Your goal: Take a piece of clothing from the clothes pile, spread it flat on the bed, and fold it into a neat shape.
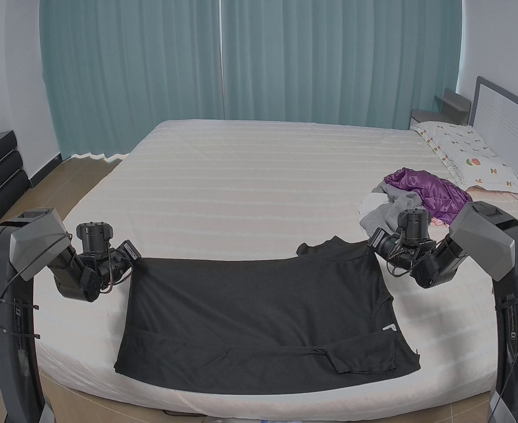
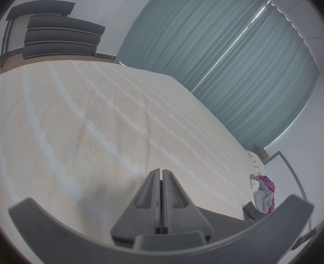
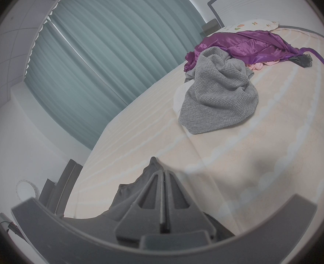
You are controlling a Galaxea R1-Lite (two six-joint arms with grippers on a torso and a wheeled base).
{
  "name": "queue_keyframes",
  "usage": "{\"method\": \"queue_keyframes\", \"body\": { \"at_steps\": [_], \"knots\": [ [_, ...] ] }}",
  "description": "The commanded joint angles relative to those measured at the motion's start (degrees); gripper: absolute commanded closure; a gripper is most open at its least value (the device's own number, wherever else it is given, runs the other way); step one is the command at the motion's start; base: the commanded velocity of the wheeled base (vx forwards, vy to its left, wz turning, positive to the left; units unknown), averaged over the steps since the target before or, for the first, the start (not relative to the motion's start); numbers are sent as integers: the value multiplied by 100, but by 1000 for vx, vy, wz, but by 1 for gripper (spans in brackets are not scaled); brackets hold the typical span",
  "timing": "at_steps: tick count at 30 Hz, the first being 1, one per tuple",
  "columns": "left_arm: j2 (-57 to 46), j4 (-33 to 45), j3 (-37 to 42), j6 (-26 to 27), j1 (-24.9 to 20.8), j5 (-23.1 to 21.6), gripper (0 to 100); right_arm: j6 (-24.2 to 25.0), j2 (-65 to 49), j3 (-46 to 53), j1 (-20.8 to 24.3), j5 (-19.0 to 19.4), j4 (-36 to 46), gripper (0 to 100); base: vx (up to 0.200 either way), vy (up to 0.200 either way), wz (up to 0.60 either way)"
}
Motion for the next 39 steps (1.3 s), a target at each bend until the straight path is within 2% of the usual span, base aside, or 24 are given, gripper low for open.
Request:
{"method": "queue_keyframes", "body": {
  "at_steps": [1,8,12,28,30,39],
  "knots": [
    [-132,-38,124,-7,8,-2,100,27,-112,135,-3,2,-62,100,0,0,0],
    [-211,-90,318,-7,17,-10,100,71,-349,574,6,2,-589,100,0,0,0],
    [-211,-301,344,-15,8,-10,100,150,-464,601,-47,-7,-598,100,0,0,0],
    [-220,-293,669,64,-18,-81,100,141,-745,1181,-64,81,-519,100,0,0,0],
    [-370,-301,871,213,-9,-107,100,141,-938,1471,-73,213,-519,100,0,0,0],
    [-976,-310,1531,266,-27,-318,100,141,-1360,2271,-126,389,-528,100,0,0,0]
  ]
}}
